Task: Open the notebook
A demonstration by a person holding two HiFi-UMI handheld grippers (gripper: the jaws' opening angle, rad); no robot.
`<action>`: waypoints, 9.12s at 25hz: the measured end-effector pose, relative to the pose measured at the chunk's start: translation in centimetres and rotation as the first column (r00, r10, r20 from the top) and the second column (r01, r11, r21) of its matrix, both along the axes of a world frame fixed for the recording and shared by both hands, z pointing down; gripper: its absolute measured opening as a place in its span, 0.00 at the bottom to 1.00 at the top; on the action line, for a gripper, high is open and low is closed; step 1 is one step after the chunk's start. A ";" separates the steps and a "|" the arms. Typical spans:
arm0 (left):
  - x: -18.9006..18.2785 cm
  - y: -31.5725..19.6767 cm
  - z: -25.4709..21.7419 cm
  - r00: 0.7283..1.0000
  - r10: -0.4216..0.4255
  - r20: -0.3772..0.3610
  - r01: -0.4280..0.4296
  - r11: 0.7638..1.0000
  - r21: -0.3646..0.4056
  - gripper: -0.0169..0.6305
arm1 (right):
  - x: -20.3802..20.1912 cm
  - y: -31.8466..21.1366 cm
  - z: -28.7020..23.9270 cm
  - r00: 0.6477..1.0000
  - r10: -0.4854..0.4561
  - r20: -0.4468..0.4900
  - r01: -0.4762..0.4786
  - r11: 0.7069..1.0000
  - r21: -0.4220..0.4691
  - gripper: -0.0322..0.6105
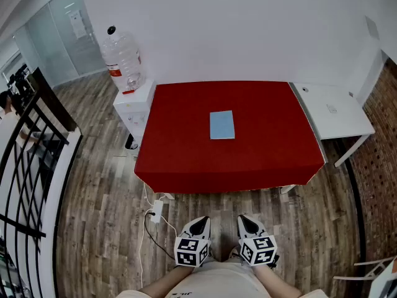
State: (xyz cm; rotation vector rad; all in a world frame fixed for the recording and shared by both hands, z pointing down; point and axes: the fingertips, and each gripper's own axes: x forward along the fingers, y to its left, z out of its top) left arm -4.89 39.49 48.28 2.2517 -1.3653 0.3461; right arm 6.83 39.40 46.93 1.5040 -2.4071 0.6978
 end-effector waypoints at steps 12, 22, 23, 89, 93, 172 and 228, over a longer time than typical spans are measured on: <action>-3.5 -3.1 0.3 0.999 0.032 -0.001 -0.032 0.999 0.011 0.04 | -2.8 -2.2 0.4 0.998 0.057 -0.006 -0.057 0.998 0.005 0.06; -1.9 -12.7 1.5 1.000 0.012 0.001 -0.012 1.000 0.015 0.04 | -2.1 -11.6 2.1 1.000 0.016 -0.009 -0.016 1.000 0.002 0.06; -1.7 -14.1 1.5 1.000 0.005 0.003 -0.005 1.000 0.016 0.04 | -1.9 -13.1 2.1 1.000 0.007 -0.013 -0.007 1.000 0.002 0.06; 3.2 -48.1 4.1 0.999 0.018 0.041 -0.016 0.998 -0.060 0.04 | 1.9 -48.6 4.5 0.999 -0.039 -0.022 0.037 0.994 -0.103 0.06; 2.7 -49.0 5.6 0.999 0.012 0.049 -0.010 0.998 -0.056 0.04 | 2.1 -49.7 6.8 0.999 -0.027 -0.020 0.024 0.991 -0.132 0.06; -9.7 -43.2 13.7 0.955 -0.292 0.057 0.297 0.932 -0.206 0.04 | -20.1 -54.4 11.1 0.910 -0.414 -0.011 0.392 0.871 -0.296 0.06; -8.1 -42.3 5.1 0.983 -0.180 0.035 0.183 0.977 -0.109 0.04 | -10.3 -47.7 2.0 0.945 -0.271 -0.185 0.264 0.962 -0.064 0.06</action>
